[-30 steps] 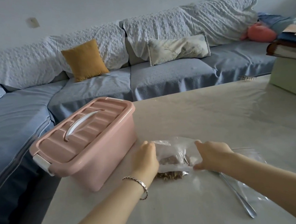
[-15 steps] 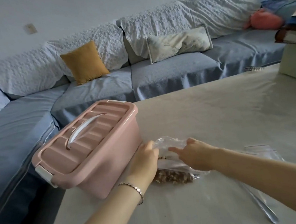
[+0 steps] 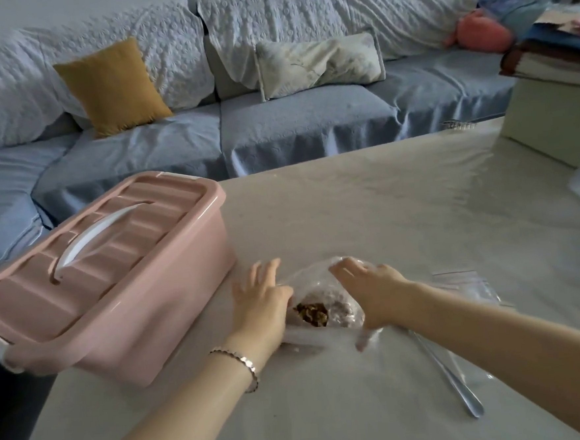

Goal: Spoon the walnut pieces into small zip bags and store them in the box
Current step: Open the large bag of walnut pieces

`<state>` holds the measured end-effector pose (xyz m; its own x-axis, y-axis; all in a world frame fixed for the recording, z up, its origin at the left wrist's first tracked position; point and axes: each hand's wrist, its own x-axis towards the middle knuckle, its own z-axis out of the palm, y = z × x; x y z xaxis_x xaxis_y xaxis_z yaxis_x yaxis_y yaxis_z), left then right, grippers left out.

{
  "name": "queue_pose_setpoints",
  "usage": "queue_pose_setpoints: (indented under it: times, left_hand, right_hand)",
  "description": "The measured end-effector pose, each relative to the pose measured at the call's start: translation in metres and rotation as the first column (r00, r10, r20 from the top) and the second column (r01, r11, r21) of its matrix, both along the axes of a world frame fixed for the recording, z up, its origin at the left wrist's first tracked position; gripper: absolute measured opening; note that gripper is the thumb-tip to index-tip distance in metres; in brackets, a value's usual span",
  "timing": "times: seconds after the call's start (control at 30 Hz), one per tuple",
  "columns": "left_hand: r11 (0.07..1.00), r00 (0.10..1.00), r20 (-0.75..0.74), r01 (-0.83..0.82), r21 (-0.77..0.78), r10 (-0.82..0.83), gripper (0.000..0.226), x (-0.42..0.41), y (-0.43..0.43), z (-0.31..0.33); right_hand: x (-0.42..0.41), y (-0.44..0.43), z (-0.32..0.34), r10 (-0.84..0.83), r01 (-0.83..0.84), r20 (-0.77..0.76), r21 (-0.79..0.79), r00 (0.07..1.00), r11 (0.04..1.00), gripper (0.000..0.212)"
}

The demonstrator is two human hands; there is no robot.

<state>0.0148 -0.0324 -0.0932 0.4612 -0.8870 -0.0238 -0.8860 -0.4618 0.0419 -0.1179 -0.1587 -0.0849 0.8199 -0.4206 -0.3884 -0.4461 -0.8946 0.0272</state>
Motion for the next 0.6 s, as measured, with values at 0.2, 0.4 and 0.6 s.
queue_pose_setpoints:
  times: [0.2,0.4,0.6]
  left_hand:
    - [0.955,0.966,-0.12,0.2,-0.218,-0.23,0.045,0.011,0.019,-0.007]
    - [0.989,0.967,-0.209,0.144,-0.033,-0.148,0.053,0.019,0.023,-0.002]
    - [0.959,0.992,-0.034,0.127,0.253,-0.122,0.031,0.022,0.018,0.004]
  right_hand:
    - [0.001,-0.006,-0.013,0.152,-0.066,0.403,-0.22,0.902,0.973,0.056]
    - [0.001,-0.006,-0.028,0.646,-0.536,0.388,-0.363,0.657,0.762,0.065]
    - [0.006,-0.002,-0.013,0.457,-0.44,0.187,-0.127,0.87,0.889,0.055]
